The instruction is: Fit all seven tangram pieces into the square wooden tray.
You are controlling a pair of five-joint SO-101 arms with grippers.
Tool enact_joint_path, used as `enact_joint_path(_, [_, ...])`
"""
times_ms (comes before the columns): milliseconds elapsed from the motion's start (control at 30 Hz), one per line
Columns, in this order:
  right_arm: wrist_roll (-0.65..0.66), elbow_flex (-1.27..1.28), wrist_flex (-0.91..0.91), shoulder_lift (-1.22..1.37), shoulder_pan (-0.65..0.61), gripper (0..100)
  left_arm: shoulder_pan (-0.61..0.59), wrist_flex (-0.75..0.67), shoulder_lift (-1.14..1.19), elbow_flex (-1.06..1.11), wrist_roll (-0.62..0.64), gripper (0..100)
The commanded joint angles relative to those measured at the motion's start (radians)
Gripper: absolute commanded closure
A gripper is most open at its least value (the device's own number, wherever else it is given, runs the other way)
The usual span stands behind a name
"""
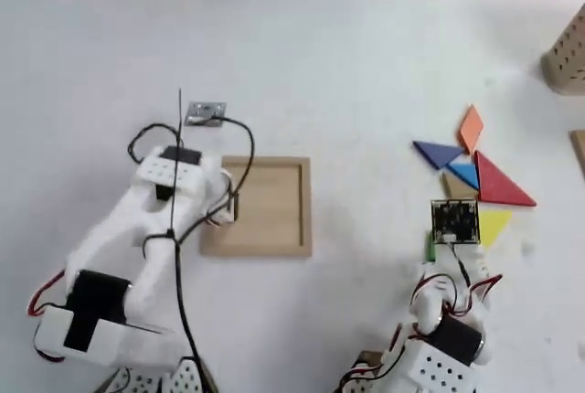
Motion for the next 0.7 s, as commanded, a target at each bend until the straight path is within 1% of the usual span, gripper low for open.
enact_joint_path(0, [0.012, -0.003, -0.018, -0.004, 0.008, 97.4, -0.012, 0.028, -0.045, -0.034, -0.002, 77])
enact_joint_path(100, [0.012, -0.003, -0.018, -0.004, 0.008, 97.4, -0.056, 0.126, -0.108, -0.077, -0.032, 78])
enact_joint_path(167, [0.012, -0.005, -0.018, -0.004, 0.008, 97.4, -0.102, 0.144, -0.176, -0.072, -0.064, 78])
enact_joint_path(267, [0.012, -0.006, -0.035, -0.004, 0.015, 97.4, -0.159, 0.118, -0.266, -0.017, -0.104, 78])
enact_joint_path(367, [0.012, -0.058, -0.01, -0.002, 0.065, 97.4, -0.203, 0.06, -0.331, 0.061, -0.107, 78])
enact_joint_path(433, [0.012, -0.103, 0.015, -0.002, 0.091, 96.5, -0.223, 0.046, -0.358, 0.097, -0.107, 78])
enact_joint_path(467, [0.014, -0.123, 0.016, -0.002, 0.105, 94.3, -0.231, 0.046, -0.369, 0.112, -0.107, 78])
enact_joint_path(600, [0.014, -0.233, 0.015, -0.001, 0.13, 79.6, -0.229, 0.046, -0.394, 0.163, -0.11, 78])
enact_joint_path(667, [0.014, -0.305, 0.015, 0.01, 0.13, 79.4, -0.226, 0.029, -0.398, 0.175, -0.11, 78])
